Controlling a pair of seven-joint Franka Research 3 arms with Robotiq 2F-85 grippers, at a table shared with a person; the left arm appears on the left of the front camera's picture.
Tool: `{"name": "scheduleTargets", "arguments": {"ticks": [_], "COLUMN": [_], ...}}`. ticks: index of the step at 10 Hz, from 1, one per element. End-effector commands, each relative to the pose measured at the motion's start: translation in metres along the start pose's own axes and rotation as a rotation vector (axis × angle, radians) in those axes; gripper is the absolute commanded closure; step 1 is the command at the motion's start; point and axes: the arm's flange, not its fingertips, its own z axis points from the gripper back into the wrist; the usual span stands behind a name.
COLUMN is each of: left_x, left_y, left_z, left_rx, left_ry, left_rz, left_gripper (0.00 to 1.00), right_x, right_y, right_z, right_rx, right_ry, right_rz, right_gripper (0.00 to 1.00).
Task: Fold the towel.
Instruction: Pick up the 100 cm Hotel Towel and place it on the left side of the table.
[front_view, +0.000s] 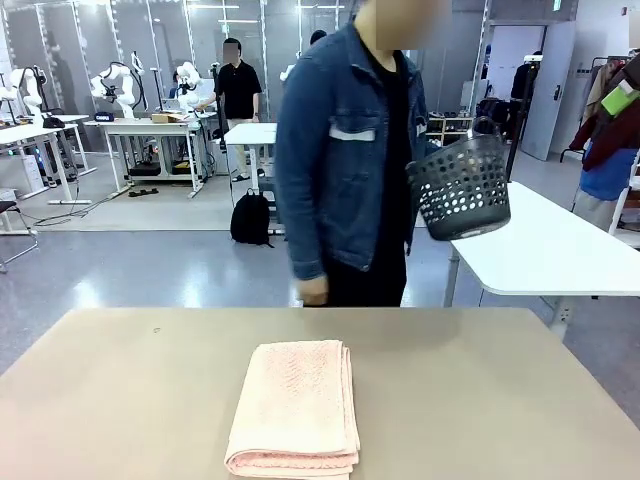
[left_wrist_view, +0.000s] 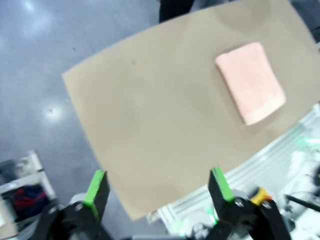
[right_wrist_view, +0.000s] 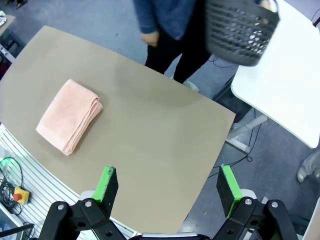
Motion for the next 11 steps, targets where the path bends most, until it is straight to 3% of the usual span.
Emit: {"name": "scheduleTargets", "arguments": {"ticks": [1,6,11], "left_x": [-0.007,-0.016,-0.016], "left_y": [-0.024,-0.076,-0.116], "left_z": [-0.059,-0.208,-0.318], "left_rx": [-0.028,-0.298,-0.531], "left_ry": [-0.025,0.001,0.067], "left_rz": [0.121,0.270,0.447], "left_gripper": [0.00,0.00,0.00], "right_x": [0.000,0.000,0.000], "right_y": [-0.002,-0.002,-0.002], "right_z": [0.000,0.000,0.000], "right_rx": [-0.003,-0.003,-0.003], "right_ry": [0.002,0.002,0.002], "right_rz": [0.010,0.010,0.010], "right_gripper": [0.00,0.00,0.00]}}
